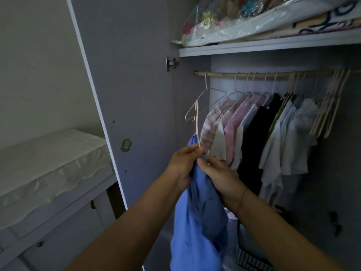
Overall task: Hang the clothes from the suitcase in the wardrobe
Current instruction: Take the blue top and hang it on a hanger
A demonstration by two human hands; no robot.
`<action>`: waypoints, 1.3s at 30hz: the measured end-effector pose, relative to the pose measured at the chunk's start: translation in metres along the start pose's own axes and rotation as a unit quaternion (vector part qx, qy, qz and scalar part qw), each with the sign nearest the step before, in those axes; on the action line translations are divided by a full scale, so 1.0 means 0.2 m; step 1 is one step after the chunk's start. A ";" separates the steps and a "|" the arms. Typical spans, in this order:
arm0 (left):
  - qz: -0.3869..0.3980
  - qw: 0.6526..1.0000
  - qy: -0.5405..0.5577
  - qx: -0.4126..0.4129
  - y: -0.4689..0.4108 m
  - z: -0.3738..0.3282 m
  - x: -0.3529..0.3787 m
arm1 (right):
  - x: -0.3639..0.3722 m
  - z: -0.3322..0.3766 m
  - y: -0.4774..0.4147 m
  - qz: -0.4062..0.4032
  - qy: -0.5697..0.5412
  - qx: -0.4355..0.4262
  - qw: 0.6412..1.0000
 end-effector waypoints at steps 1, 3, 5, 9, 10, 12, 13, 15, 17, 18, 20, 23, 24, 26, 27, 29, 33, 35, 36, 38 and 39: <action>0.005 1.000 0.011 -0.002 -0.03 0.00 -0.01 | 0.01 0.00 0.01 -0.004 0.016 -0.016 1.000; 0.010 0.999 0.036 -0.009 -0.06 -0.01 -0.03 | 0.01 0.00 0.04 -0.010 0.051 -0.038 0.998; 0.013 0.999 0.040 -0.009 -0.11 -0.02 -0.04 | 0.00 -0.03 0.05 -0.006 0.092 -0.059 0.994; 0.006 1.000 0.017 -0.003 -0.23 -0.03 -0.03 | 0.02 -0.06 -0.01 -0.026 0.087 -0.073 0.993; 0.005 1.000 0.008 -0.004 -0.27 -0.05 -0.02 | 0.04 -0.06 -0.05 -0.034 0.074 -0.073 0.994; 0.016 1.000 -0.012 0.003 -0.37 -0.08 0.01 | 0.08 -0.06 -0.14 -0.042 0.052 -0.075 0.995; 0.022 0.999 -0.024 0.011 -0.41 -0.10 0.02 | 0.10 -0.06 -0.20 -0.044 0.042 -0.080 0.995; 0.017 0.998 -0.045 0.031 -0.52 -0.12 0.03 | 0.15 -0.08 -0.31 -0.046 0.027 -0.085 0.995; 0.014 0.997 -0.053 0.049 -0.64 -0.12 0.03 | 0.18 -0.12 -0.43 -0.040 0.010 -0.079 0.996; 0.014 0.997 -0.058 0.051 -0.69 -0.11 0.04 | 0.19 -0.14 -0.50 -0.035 0.003 -0.073 0.997; 0.018 0.996 -0.071 0.051 -0.82 -0.11 0.07 | 0.20 -0.17 -0.65 -0.031 -0.003 -0.062 0.998; 0.014 0.995 -0.079 0.054 -1.03 -0.11 0.11 | 0.22 -0.20 -0.89 -0.031 -0.006 -0.052 0.998; 0.011 0.995 -0.078 0.055 -1.10 -0.12 0.13 | 0.23 -0.20 -0.96 -0.029 -0.011 -0.049 0.998; 0.009 0.996 -0.067 0.055 -1.22 -0.14 0.18 | 0.26 -0.19 -1.09 -0.028 -0.018 -0.044 0.998; 0.012 0.997 -0.062 0.054 -1.28 -0.15 0.20 | 0.27 -0.18 -1.15 -0.035 -0.018 -0.043 0.998; 0.027 0.996 -0.070 0.052 -1.38 -0.18 0.25 | 0.30 -0.18 -1.26 -0.056 -0.020 -0.048 0.997; 0.068 0.990 -0.118 0.032 -1.55 -0.26 0.36 | 0.31 -0.19 -1.44 -0.105 -0.037 -0.055 0.992; 0.092 0.984 -0.150 0.011 -1.63 -0.27 0.41 | 0.32 -0.19 -1.49 -0.131 -0.040 -0.061 0.989; 0.109 0.981 -0.160 -0.004 -1.66 -0.27 0.43 | 0.32 -0.20 -1.51 -0.146 -0.042 -0.064 0.986; 0.150 0.975 -0.162 -0.037 -1.72 -0.26 0.45 | 0.32 -0.21 -1.55 -0.170 -0.044 -0.064 0.982; 0.173 0.971 -0.152 -0.057 -1.74 -0.26 0.45 | 0.33 -0.21 -1.56 -0.176 -0.043 -0.061 0.982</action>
Point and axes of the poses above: each hand's wrist, its own y-axis away from the middle knuckle, its own x-axis out of the palm, z = x × y, the point moved 1 cm from there along -y, towards the middle knuckle, and after that the axes turned 15 degrees about -z, right-handed, at the moved point
